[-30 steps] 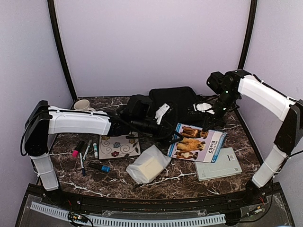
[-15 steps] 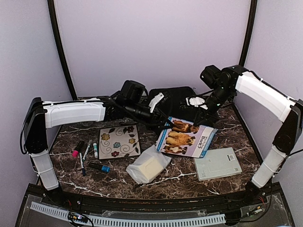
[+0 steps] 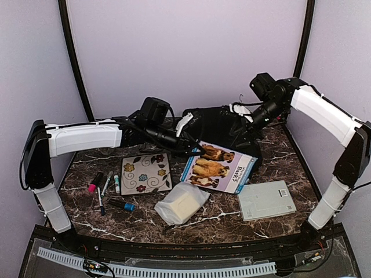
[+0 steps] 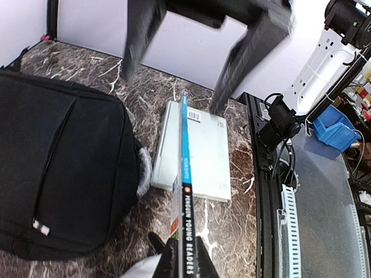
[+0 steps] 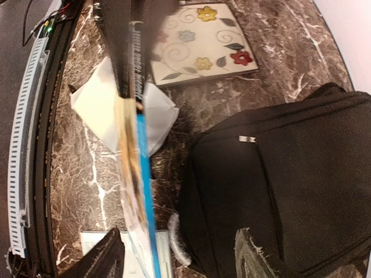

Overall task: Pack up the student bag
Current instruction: Pass from the right arm to the left, then pass from the left arm to the right

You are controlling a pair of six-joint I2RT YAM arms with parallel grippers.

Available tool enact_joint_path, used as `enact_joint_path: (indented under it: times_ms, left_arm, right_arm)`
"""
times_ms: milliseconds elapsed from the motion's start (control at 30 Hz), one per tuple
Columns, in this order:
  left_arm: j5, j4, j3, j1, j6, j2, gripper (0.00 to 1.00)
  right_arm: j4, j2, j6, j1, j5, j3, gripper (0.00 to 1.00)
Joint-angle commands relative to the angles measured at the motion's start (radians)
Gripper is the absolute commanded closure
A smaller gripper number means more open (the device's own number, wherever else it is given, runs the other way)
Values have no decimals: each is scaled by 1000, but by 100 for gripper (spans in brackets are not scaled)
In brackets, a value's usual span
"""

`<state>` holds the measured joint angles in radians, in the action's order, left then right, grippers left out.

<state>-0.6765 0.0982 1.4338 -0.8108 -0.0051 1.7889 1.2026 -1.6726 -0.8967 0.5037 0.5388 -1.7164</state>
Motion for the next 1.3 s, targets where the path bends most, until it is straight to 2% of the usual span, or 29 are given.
enact_joint_path:
  times_ms: [0, 33, 200, 300, 500, 667, 733, 833, 1067, 1133, 1267]
  left_arm:
    - [23, -191, -121, 35, -104, -186, 100]
    - [51, -243, -158, 43, -129, -220, 100]
    - [171, -593, -388, 104, -326, -384, 100]
    - [224, -766, -473, 138, -426, -418, 100]
    - [266, -1106, -581, 161, -627, -398, 100]
    - [291, -1479, -643, 162, -804, -295, 100]
    - [283, -1580, -626, 162, -854, -244, 100]
    - [317, -1645, -609, 162, -897, -193, 100]
    - [374, -1677, -569, 157, -915, -158, 100]
    - [375, -1678, -566, 156, -907, -159, 100]
    - [357, -1668, -558, 154, -881, -162, 100]
  right_arm:
    - [-218, 112, 159, -140, 265, 64, 26]
    - [-281, 135, 217, -176, 317, 101, 24]
    - [-804, 239, 650, -324, 527, 367, 17]
    - [-1029, 259, 650, -357, 527, 478, 17]
    - [-1107, 222, 650, -369, 527, 516, 17]
    - [-1508, 185, 650, -349, 527, 621, 17]
    - [-1594, 161, 650, -322, 527, 608, 17]
    - [-1727, 123, 650, -273, 527, 587, 17]
    - [-2372, -3, 650, -176, 527, 638, 17]
    - [-2450, -34, 650, -159, 527, 629, 17]
    - [-2500, -67, 650, -139, 527, 596, 17]
